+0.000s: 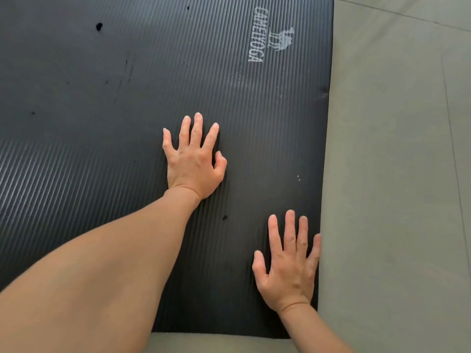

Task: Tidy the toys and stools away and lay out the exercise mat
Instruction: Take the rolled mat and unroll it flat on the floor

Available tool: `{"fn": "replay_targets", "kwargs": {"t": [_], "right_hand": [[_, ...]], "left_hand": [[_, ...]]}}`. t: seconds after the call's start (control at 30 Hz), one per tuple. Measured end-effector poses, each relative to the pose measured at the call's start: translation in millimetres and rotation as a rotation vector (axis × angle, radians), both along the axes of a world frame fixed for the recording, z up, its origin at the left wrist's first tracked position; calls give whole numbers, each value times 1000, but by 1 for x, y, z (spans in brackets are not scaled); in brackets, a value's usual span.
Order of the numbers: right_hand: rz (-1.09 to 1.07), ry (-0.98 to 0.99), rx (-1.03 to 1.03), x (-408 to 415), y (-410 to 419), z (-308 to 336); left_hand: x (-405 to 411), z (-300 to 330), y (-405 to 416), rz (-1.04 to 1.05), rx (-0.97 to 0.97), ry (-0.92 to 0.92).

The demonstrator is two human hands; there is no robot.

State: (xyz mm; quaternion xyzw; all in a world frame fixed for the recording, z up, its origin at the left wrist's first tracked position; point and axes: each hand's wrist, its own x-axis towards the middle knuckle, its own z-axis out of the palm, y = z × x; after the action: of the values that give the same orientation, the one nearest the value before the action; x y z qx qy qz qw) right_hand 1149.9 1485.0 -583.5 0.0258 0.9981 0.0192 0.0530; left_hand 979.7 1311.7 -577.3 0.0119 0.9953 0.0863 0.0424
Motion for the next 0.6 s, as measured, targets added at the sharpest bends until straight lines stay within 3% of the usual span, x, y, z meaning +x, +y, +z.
{"fn": "replay_targets", "kwargs": {"t": [0.13,0.33,0.53,0.6], "right_hand": [[2,72,-40,-1,0,1],[-30,113,-72,3,-1,-1],[-73,60,-86,3,-6,5],[-85,-12,-33,4,-6,5]], "left_hand": [[2,-1,0,16,53,39],[22,0,-17,62,371,161],[99,2,-52,-59,381,145],[124,5,-63,-126,317,54]]}}
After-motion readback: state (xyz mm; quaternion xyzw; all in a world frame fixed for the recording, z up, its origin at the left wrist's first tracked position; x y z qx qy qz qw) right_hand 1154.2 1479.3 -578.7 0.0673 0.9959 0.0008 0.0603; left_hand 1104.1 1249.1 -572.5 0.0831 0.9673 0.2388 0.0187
